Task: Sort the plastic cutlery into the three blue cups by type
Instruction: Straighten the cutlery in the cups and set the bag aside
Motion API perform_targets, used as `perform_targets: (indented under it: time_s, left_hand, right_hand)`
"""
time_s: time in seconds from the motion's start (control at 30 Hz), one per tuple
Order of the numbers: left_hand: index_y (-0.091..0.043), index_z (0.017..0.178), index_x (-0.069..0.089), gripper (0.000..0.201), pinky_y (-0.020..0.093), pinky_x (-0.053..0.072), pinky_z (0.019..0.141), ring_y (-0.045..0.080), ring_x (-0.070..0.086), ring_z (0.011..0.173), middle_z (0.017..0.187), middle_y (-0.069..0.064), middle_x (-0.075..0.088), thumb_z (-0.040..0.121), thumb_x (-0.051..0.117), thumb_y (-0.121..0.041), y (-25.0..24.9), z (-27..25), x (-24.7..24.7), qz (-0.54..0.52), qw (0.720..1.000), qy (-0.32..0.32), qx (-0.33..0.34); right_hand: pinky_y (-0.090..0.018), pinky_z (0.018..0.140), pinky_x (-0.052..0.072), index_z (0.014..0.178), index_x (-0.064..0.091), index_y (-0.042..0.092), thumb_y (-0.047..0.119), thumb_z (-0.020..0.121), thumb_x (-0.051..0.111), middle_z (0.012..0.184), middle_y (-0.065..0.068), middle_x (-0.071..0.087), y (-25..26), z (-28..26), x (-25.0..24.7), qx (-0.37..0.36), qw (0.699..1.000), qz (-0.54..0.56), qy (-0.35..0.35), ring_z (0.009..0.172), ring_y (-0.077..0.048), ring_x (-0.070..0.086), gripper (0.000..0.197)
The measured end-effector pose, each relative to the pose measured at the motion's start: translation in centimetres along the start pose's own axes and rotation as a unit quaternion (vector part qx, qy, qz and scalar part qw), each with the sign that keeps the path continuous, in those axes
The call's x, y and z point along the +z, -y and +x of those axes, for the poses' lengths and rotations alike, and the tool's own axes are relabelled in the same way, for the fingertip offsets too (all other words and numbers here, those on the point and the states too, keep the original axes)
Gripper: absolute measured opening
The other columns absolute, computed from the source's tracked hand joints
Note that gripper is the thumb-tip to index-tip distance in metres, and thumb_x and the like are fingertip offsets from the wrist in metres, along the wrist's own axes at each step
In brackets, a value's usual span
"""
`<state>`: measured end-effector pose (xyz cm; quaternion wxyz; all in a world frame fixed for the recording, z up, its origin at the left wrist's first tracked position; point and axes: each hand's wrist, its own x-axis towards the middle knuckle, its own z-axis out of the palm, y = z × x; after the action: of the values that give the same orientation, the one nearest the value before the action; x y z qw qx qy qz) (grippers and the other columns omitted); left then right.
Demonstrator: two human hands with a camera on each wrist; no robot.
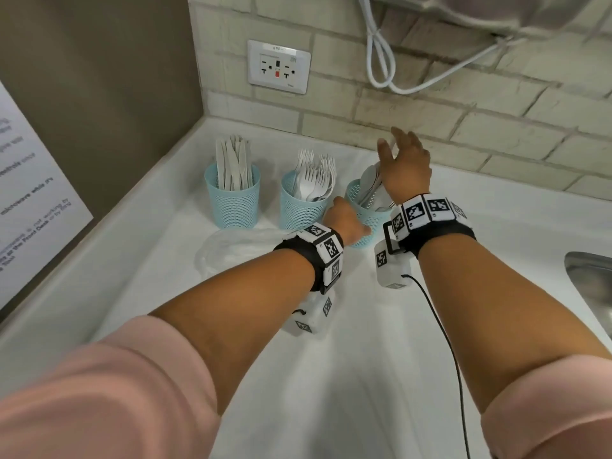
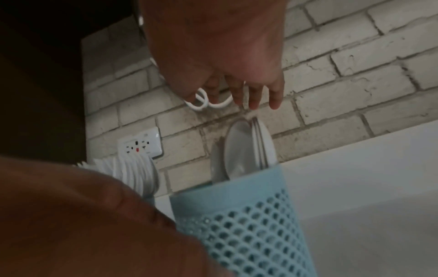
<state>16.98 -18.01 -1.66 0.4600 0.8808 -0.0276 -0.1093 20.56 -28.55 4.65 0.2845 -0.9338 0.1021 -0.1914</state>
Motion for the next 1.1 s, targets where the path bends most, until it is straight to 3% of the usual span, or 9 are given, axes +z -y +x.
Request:
perform_targets:
  time_s: [0.2,0.3,0.43,0.5,0.57,0.73,0.9,0.97,1.1]
  left_hand:
    - [-0.002,0.098,0.061,0.024,0.031,0.047,0.075,0.03,0.062,0.097,0.101,0.015,0.064,0.085,0.06,-0.022,0.4,-2.8,-3.5,0.074,0.996,-0.044,0.021]
    - [-0.005,0.097,0.062,0.036,0.038,0.047,0.083,0.032,0.058,0.101,0.105,0.015,0.064,0.087,0.053,-0.038,2.6,-4.2,-5.2,0.101,0.985,-0.137,-0.011]
    - [-0.008,0.127,0.045,0.054,0.047,0.031,0.099,0.031,0.034,0.124,0.133,0.013,0.039,0.091,0.045,-0.049,5.8,-6.3,-7.5,0.091,0.948,-0.281,-0.12]
    - [-0.008,0.135,0.037,0.06,0.048,0.025,0.104,0.03,0.029,0.13,0.141,0.012,0.032,0.092,0.041,-0.05,7.7,-7.1,-8.4,0.074,0.937,-0.31,-0.147]
    - [-0.008,0.143,0.028,0.067,0.049,0.019,0.109,0.029,0.021,0.137,0.149,0.012,0.024,0.093,0.037,-0.053,9.3,-7.5,-9.0,0.049,0.935,-0.309,-0.169]
    - [-0.011,0.15,0.011,0.077,0.047,0.013,0.115,0.035,0.016,0.142,0.156,0.014,0.017,0.093,0.028,-0.06,11.2,-8.2,-9.5,-0.073,0.934,-0.274,-0.215]
    - [-0.013,0.151,-0.003,0.075,0.045,0.012,0.118,0.034,0.016,0.143,0.157,0.013,0.017,0.096,0.022,-0.057,11.1,-8.4,-8.4,-0.156,0.957,-0.181,-0.165]
    - [-0.013,0.15,-0.008,0.075,0.042,0.01,0.119,0.03,0.013,0.145,0.158,0.01,0.011,0.096,0.02,-0.057,10.4,-8.7,-7.7,-0.188,0.961,-0.153,-0.136]
    - [-0.016,0.149,-0.014,0.076,0.037,0.016,0.116,0.025,0.017,0.144,0.158,0.008,0.007,0.096,0.021,-0.057,8.8,-8.8,-6.5,-0.295,0.941,-0.122,-0.109]
  right_hand:
    - [-0.033,0.081,0.045,0.106,0.064,0.011,0.023,0.094,0.044,0.102,-0.01,0.064,2.7,-2.9,-0.2,-0.138,0.98,0.094,-0.103,0.098,-0.026,0.057,0.026]
    - [-0.033,0.067,0.049,0.077,0.063,0.01,0.034,0.094,0.042,0.063,-0.003,0.063,3.4,-5.5,0.4,-0.15,0.984,0.076,-0.055,0.069,-0.026,0.06,0.037]
    - [-0.039,0.079,0.052,0.092,0.067,0.001,0.048,0.097,0.034,0.089,-0.017,0.07,4.4,-8.3,1.2,-0.114,0.983,0.03,0.139,0.083,-0.032,0.066,0.057]
    - [-0.039,0.082,0.051,0.118,0.059,0.0,0.052,0.098,0.025,0.115,-0.021,0.063,5.1,-9.5,1.7,-0.029,0.953,-0.019,0.301,0.1,-0.036,0.063,0.065]
    - [-0.042,0.1,0.041,0.136,0.043,0.002,0.056,0.097,0.014,0.139,-0.021,0.046,5.1,-10.4,2.8,0.02,0.918,-0.105,0.383,0.121,-0.036,0.052,0.073]
    - [-0.038,0.113,0.022,0.147,0.02,0.001,0.057,0.097,0.017,0.152,-0.019,0.026,3.4,-12.0,5.8,0.056,0.931,-0.118,0.341,0.139,-0.033,0.028,0.075]
    - [-0.034,0.118,0.005,0.15,0.013,0.007,0.043,0.102,0.014,0.157,-0.01,0.013,4.2,-14.0,7.2,-0.005,0.923,0.066,0.379,0.146,-0.025,0.011,0.06]
    - [-0.036,0.12,0.005,0.149,0.011,0.006,0.039,0.102,0.017,0.157,-0.012,0.01,5.1,-14.8,7.6,-0.02,0.92,0.162,0.356,0.146,-0.025,0.009,0.058]
    - [-0.044,0.115,0.023,0.147,0.025,0.007,0.062,0.094,0.011,0.152,-0.015,0.029,6.3,-15.7,8.4,0.123,0.877,0.236,0.4,0.141,-0.03,0.027,0.077]
